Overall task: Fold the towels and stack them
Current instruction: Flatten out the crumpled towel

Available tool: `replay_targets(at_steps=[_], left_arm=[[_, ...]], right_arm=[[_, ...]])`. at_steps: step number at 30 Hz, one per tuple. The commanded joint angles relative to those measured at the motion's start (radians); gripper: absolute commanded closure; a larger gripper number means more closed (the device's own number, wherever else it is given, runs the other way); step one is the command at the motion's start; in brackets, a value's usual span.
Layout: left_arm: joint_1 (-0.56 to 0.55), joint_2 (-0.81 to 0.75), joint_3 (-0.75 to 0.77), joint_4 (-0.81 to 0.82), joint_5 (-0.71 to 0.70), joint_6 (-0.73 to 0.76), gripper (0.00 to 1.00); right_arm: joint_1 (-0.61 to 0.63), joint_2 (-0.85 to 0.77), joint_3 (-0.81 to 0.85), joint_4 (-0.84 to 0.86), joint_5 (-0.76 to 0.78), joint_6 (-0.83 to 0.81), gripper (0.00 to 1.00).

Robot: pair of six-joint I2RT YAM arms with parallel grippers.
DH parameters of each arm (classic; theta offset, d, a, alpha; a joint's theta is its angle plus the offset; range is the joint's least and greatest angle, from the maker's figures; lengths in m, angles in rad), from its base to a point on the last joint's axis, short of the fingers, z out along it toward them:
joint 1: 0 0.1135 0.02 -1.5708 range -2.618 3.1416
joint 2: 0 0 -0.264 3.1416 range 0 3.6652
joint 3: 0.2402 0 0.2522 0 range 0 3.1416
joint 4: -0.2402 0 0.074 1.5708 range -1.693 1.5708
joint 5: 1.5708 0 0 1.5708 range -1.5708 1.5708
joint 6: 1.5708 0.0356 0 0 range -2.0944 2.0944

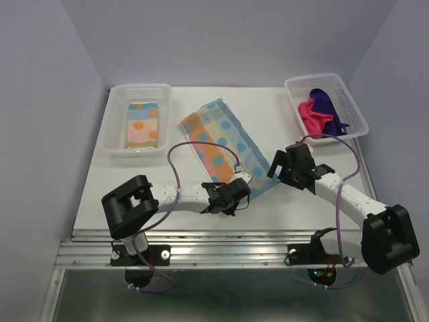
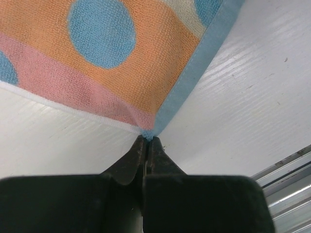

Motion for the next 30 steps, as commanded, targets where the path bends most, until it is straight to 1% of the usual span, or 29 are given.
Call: replay_targets(at_steps=[1,4,6,10,11,13,14,15,16,20,26,27,30], left_arm=[[-0.014,-0.027,-0.025,-0.041,-0.015,-0.021,1.00],[-0.012,-0.054,-0.048,-0.016,-0.024,-0.038,1.00],[-0.014,-0.080,-0.070,0.011,-0.019,-0.044,1.00],[-0.014,-0.135,-0.111,0.050,-0.025,-0.063,1.00],[-0.014,-0.151,-0.123,0.058,-0.029,-0.064,1.00],[-0.014,-0.160,-0.134,0.062,-0.039,-0.067,1.00],[-0.014,-0.163,-0.143,0.067,-0.045,-0.073,1.00],[-0.012,-0.163,-0.146,0.067,-0.050,-0.075,1.00],[-0.014,-0.162,-0.148,0.068,-0.050,-0.074,1.00],[-0.014,-0.156,-0.159,0.079,-0.048,-0.080,1.00],[-0.014,-0.154,-0.168,0.108,-0.038,-0.086,1.00],[-0.014,-0.152,-0.168,0.114,-0.035,-0.084,1.00],[-0.014,-0.143,-0.171,0.117,-0.033,-0.086,1.00]], right_arm=[[-0.010,0.023,0.001,0.028,0.015,0.003,0.00],[-0.008,0.061,0.021,0.011,0.030,-0.023,0.00],[-0.010,0.098,0.027,-0.004,0.068,-0.022,0.00],[-0.010,0.155,0.039,0.008,0.104,-0.022,0.01],[-0.010,0.165,0.042,0.016,0.101,-0.026,0.05],[-0.010,0.193,0.039,0.045,0.082,-0.025,0.08],[-0.010,0.199,0.039,0.049,0.063,-0.022,0.12],[-0.010,0.208,0.038,0.059,0.055,-0.019,0.13],[-0.010,0.211,0.035,0.063,0.044,-0.020,0.16],[-0.008,0.204,0.021,0.062,0.033,-0.019,0.20],[0.004,0.182,-0.005,0.040,0.032,-0.017,0.21],[0.010,0.181,-0.002,0.033,0.039,-0.013,0.23],[0.042,0.187,0.009,0.013,0.076,-0.008,0.23]])
